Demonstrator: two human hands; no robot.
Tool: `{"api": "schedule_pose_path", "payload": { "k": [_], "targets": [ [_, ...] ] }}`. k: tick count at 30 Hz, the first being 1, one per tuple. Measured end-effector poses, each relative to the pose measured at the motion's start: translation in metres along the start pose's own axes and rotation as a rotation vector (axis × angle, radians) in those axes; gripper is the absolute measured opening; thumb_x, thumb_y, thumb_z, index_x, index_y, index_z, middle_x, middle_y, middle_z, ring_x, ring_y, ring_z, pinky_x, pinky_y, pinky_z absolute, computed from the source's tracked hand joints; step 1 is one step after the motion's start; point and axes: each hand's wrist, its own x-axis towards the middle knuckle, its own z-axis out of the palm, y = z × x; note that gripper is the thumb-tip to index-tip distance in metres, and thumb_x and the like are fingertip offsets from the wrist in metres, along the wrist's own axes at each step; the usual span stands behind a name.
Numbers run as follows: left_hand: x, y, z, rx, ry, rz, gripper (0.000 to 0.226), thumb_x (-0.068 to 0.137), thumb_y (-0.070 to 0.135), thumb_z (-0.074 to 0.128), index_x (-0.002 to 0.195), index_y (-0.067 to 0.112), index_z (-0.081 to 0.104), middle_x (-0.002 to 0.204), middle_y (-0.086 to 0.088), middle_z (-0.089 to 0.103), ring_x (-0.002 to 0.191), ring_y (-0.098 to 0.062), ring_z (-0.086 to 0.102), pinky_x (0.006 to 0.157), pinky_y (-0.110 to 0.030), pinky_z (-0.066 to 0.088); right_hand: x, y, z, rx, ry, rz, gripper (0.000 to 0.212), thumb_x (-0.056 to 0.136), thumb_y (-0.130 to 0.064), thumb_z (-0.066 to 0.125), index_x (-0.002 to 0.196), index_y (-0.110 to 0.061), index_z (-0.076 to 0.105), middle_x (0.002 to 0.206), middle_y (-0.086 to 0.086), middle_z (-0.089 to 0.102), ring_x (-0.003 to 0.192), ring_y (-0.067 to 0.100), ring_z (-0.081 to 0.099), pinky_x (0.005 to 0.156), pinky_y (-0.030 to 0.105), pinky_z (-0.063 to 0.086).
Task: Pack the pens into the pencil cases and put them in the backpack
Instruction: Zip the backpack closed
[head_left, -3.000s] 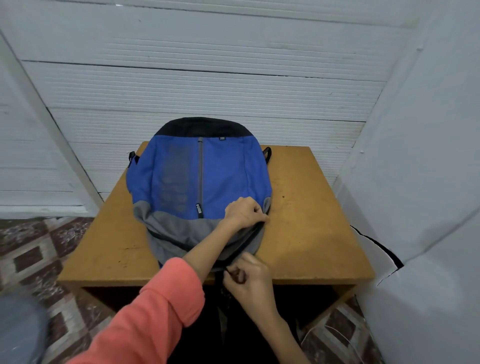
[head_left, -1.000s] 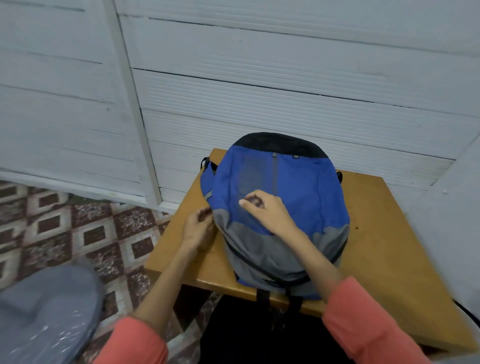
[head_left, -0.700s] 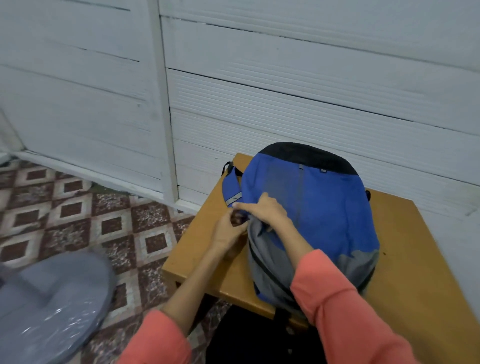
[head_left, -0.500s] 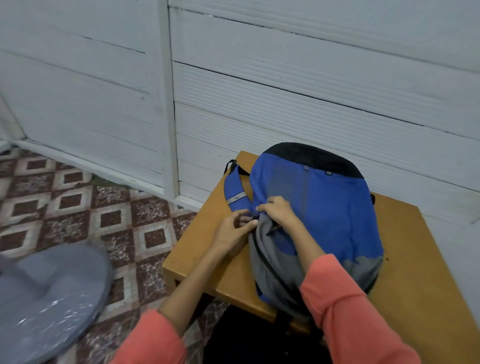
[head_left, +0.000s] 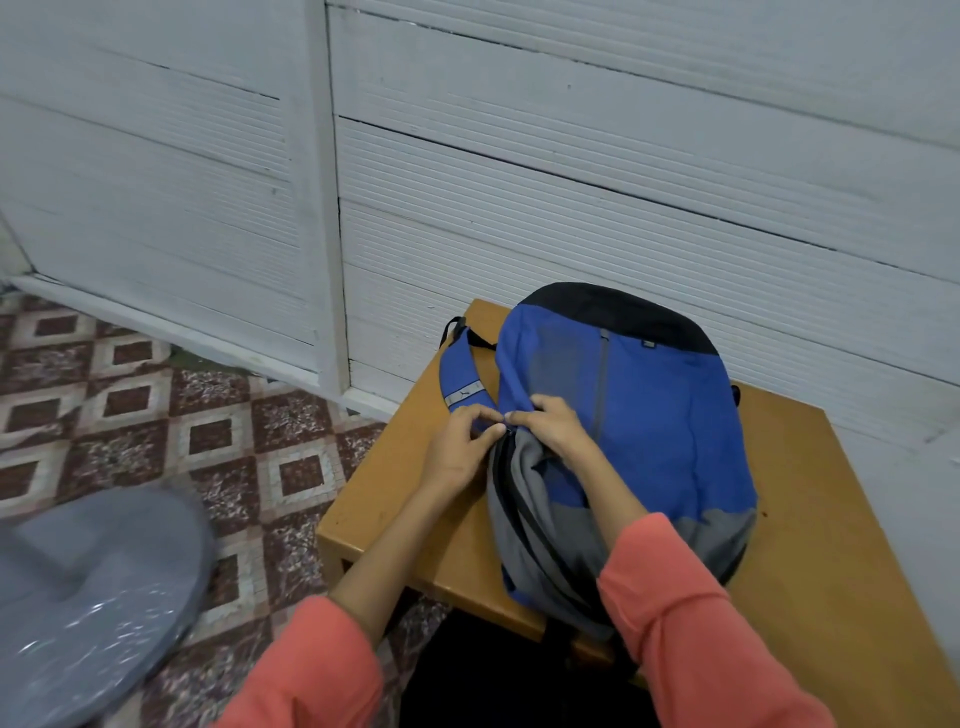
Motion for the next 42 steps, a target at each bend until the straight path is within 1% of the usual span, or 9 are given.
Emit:
{"api": "schedule_pose_path", "payload": {
  "k": [3, 6, 12, 16, 21, 26, 30, 38, 42],
  "targets": [
    [0.0, 0.003, -0.003, -0.033, 0.017, -0.044, 0.01, 0.088, 0.018, 0.07, 0.087, 0.027, 0.064, 0.083, 0.013, 0.066, 0.079, -0.004, 0.061, 0.075, -0.029, 0.052, -0.001, -0.001, -0.001, -0.009, 0.016, -0.004, 0.043, 0.081, -0.025, 0.072, 0.065, -0.017, 0.034, 0.07, 0.006, 0.04, 0.068, 0.017, 0.043, 0.062, 0.029, 0.033],
    [-0.005, 0.006, -0.007, -0.002, 0.011, -0.017, 0.015, 0.087, 0.014, 0.07, 0.083, 0.026, 0.063, 0.077, 0.015, 0.064, 0.076, -0.006, 0.062, 0.073, -0.031, 0.054, -0.001, -0.001, -0.002, 0.001, -0.004, 0.004, 0.034, 0.081, -0.023, 0.071, 0.071, -0.014, 0.04, 0.075, 0.009, 0.043, 0.07, 0.018, 0.046, 0.063, 0.03, 0.034],
    [-0.027, 0.004, -0.015, 0.079, 0.037, 0.069, 0.006, 0.086, 0.012, 0.071, 0.088, 0.018, 0.069, 0.078, 0.013, 0.065, 0.07, 0.002, 0.058, 0.065, -0.019, 0.049, -0.006, -0.005, 0.0, -0.006, -0.032, 0.0, 0.02, 0.087, -0.019, 0.062, 0.08, -0.011, 0.044, 0.081, 0.01, 0.05, 0.074, 0.021, 0.049, 0.065, 0.032, 0.037],
    [-0.039, 0.011, -0.019, 0.12, 0.093, 0.098, 0.005, 0.087, 0.011, 0.07, 0.086, 0.015, 0.069, 0.077, 0.01, 0.065, 0.066, 0.0, 0.055, 0.062, -0.027, 0.048, -0.006, -0.005, 0.001, -0.017, -0.042, -0.002, 0.023, 0.089, -0.015, 0.057, 0.075, -0.014, 0.038, 0.079, 0.011, 0.046, 0.072, 0.021, 0.044, 0.064, 0.032, 0.034],
    [-0.063, 0.008, -0.027, 0.088, 0.077, 0.076, 0.008, 0.087, 0.014, 0.07, 0.084, 0.021, 0.068, 0.078, 0.014, 0.066, 0.072, -0.008, 0.061, 0.065, -0.034, 0.051, -0.006, -0.005, 0.0, -0.008, -0.048, -0.004, 0.029, 0.09, -0.011, 0.055, 0.069, -0.016, 0.035, 0.073, 0.007, 0.044, 0.067, 0.018, 0.042, 0.058, 0.03, 0.033],
    [-0.099, 0.009, -0.034, 0.069, 0.058, 0.087, 0.034, 0.084, 0.012, 0.073, 0.077, 0.043, 0.059, 0.076, 0.017, 0.066, 0.074, -0.008, 0.061, 0.063, -0.026, 0.048, -0.008, -0.005, 0.002, -0.002, -0.039, -0.004, 0.022, 0.089, -0.01, 0.054, 0.074, -0.013, 0.038, 0.076, 0.009, 0.045, 0.072, 0.02, 0.043, 0.063, 0.03, 0.033],
    [-0.121, 0.011, -0.035, 0.002, 0.0, 0.124, 0.026, 0.085, 0.01, 0.072, 0.079, 0.034, 0.065, 0.082, 0.017, 0.068, 0.076, -0.01, 0.063, 0.064, -0.021, 0.048, -0.009, -0.005, 0.002, 0.006, -0.012, -0.003, 0.025, 0.091, -0.012, 0.055, 0.07, -0.014, 0.042, 0.076, 0.005, 0.05, 0.076, 0.02, 0.049, 0.064, 0.029, 0.037],
    [-0.13, 0.007, -0.032, -0.085, 0.032, 0.075, 0.015, 0.089, 0.013, 0.069, 0.081, 0.025, 0.066, 0.08, 0.014, 0.067, 0.078, -0.01, 0.061, 0.067, -0.017, 0.044, -0.062, -0.015, -0.018, 0.083, -0.109, 0.021, 0.052, 0.08, -0.065, 0.062, 0.086, -0.016, 0.042, 0.084, 0.0, 0.048, 0.072, 0.012, 0.046, 0.063, 0.026, 0.038],
    [-0.132, 0.004, -0.026, -0.145, 0.045, 0.041, 0.012, 0.089, 0.013, 0.069, 0.085, 0.025, 0.068, 0.08, 0.016, 0.066, 0.075, -0.007, 0.06, 0.066, -0.015, 0.043, -0.105, -0.009, -0.026, -0.183, -0.062, -0.102, 0.064, 0.067, -0.078, 0.063, 0.084, -0.019, 0.043, 0.078, -0.005, 0.048, 0.068, 0.01, 0.046, 0.061, 0.028, 0.035]
  ]
}}
